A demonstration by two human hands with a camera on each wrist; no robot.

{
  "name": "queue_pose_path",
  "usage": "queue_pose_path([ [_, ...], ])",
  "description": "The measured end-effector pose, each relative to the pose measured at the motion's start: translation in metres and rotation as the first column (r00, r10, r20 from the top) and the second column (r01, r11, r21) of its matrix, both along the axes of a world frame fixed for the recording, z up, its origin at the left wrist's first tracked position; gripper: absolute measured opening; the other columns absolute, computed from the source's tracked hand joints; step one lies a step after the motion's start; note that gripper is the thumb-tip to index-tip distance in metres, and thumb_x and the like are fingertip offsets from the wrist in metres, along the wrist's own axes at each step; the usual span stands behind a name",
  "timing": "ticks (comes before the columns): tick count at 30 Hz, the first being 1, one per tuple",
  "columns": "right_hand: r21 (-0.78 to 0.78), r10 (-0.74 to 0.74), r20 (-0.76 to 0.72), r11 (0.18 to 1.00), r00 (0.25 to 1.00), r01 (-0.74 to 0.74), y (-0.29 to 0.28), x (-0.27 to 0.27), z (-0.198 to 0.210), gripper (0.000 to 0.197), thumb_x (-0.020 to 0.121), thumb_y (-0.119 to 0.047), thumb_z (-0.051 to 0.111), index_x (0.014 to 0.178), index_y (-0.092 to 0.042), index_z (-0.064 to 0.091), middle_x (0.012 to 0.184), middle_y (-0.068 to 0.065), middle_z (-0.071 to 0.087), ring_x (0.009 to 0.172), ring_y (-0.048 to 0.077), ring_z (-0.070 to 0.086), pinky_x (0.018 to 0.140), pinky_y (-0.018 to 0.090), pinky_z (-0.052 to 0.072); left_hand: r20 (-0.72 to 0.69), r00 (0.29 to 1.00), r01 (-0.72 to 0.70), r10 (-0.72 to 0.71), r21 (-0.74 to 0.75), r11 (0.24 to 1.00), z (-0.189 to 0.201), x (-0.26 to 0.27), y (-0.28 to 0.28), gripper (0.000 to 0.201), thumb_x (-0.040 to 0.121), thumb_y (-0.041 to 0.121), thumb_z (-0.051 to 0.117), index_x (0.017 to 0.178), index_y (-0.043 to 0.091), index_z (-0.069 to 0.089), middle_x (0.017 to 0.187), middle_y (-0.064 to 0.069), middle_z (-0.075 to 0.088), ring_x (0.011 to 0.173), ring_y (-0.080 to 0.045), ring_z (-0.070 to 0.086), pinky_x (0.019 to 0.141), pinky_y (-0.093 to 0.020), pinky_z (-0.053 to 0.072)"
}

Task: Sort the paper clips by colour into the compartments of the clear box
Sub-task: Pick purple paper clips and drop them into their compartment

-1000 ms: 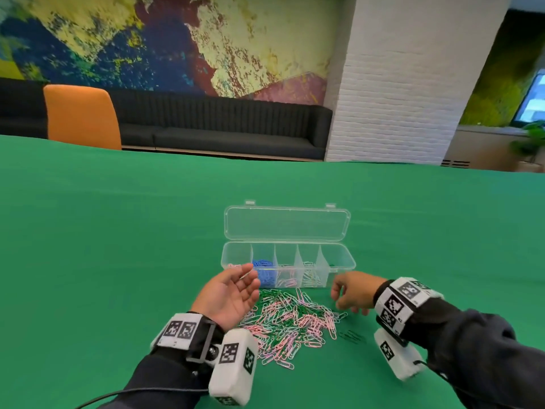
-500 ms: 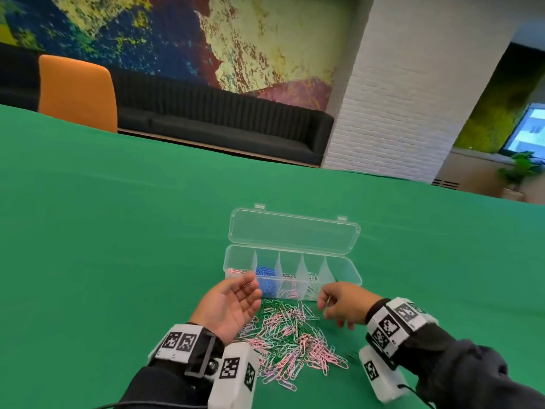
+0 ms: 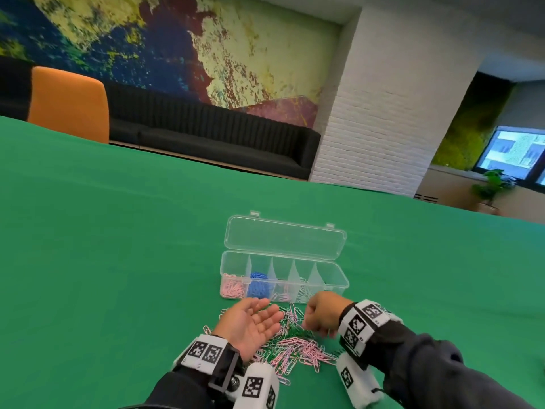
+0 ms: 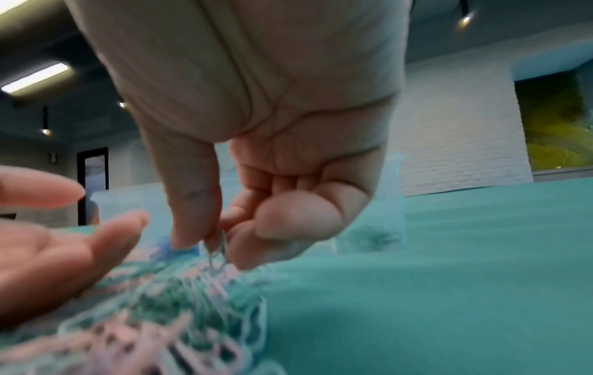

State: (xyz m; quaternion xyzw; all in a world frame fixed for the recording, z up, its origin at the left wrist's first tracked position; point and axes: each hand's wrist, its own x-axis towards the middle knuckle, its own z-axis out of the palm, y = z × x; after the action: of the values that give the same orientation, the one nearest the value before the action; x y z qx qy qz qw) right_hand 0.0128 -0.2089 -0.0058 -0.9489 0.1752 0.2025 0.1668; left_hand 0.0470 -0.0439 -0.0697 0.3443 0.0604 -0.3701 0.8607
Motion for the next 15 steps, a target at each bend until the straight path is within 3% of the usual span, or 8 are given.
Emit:
queue_pose_path([
  [3,0.239,-0.03,0.158,0.971,0.987,-0.009,0.004,-0.003,0.016,0.015,0.089,-0.018,0.061,0.076,-0.016,0.054,0.068,-0.002,0.057,0.054,0.007,0.052,0.05,0.017,0.045,-0.014,0.998,0.058,-0.057,0.005,0.998,0.0,0.0,-0.002,0.034,0.099,0.025,0.037,0.11,-0.004,0.053,0.108,-0.027,0.061,0.099,-0.038,0.059,0.084,-0.045,0.047],
  [6,0.487,-0.115,0.272,0.873,0.955,-0.034,0.009,-0.002,0.032,0.012,0.091,-0.015,0.058,0.08,-0.012,0.055,0.068,0.001,0.058,0.05,0.007,0.053,0.044,0.016,0.045,-0.052,0.989,0.139,-0.14,-0.01,0.99,0.003,0.001,0.0,0.043,0.1,0.032,0.034,0.114,-0.005,0.051,0.114,-0.029,0.058,0.103,-0.04,0.056,0.088,-0.047,0.043],
  [8,0.4,-0.13,0.259,0.916,0.957,0.016,0.006,0.0,0.033,0.013,0.091,-0.015,0.058,0.08,-0.014,0.053,0.067,-0.001,0.058,0.05,0.008,0.052,0.044,0.017,0.043,-0.089,0.987,0.13,-0.135,-0.058,0.99,0.002,0.002,0.001,0.047,0.1,0.034,0.034,0.114,-0.008,0.05,0.114,-0.03,0.056,0.101,-0.042,0.055,0.083,-0.047,0.046],
  [10,0.132,-0.095,0.134,0.988,0.986,0.077,0.001,0.0,0.023,0.013,0.09,-0.019,0.06,0.08,-0.015,0.053,0.066,-0.003,0.057,0.053,0.009,0.051,0.049,0.018,0.043,-0.125,0.987,0.085,-0.099,-0.111,0.99,0.001,0.005,0.003,0.047,0.101,0.033,0.033,0.113,-0.009,0.049,0.11,-0.03,0.057,0.097,-0.041,0.057,0.073,-0.047,0.053],
  [12,-0.097,-0.068,-0.04,0.993,0.997,0.064,-0.001,0.001,0.007,0.017,0.088,-0.025,0.063,0.081,-0.012,0.054,0.067,-0.003,0.054,0.056,0.008,0.05,0.057,0.02,0.045,-0.134,0.989,0.05,-0.068,-0.133,0.99,-0.001,0.006,0.003,0.045,0.101,0.032,0.033,0.111,-0.008,0.05,0.103,-0.028,0.059,0.093,-0.04,0.059,0.06,-0.04,0.059],
  [15,-0.213,-0.039,-0.133,0.977,0.99,0.01,0.001,0.003,-0.009,0.029,0.088,-0.027,0.064,0.071,-0.011,0.047,0.082,0.0,0.063,0.069,0.013,0.054,0.061,0.019,0.044,-0.132,0.99,0.033,-0.051,-0.132,0.991,-0.002,0.007,0.003,0.043,0.101,0.031,0.034,0.111,-0.007,0.051,0.101,-0.028,0.061,0.089,-0.038,0.061,0.055,-0.038,0.059],
])
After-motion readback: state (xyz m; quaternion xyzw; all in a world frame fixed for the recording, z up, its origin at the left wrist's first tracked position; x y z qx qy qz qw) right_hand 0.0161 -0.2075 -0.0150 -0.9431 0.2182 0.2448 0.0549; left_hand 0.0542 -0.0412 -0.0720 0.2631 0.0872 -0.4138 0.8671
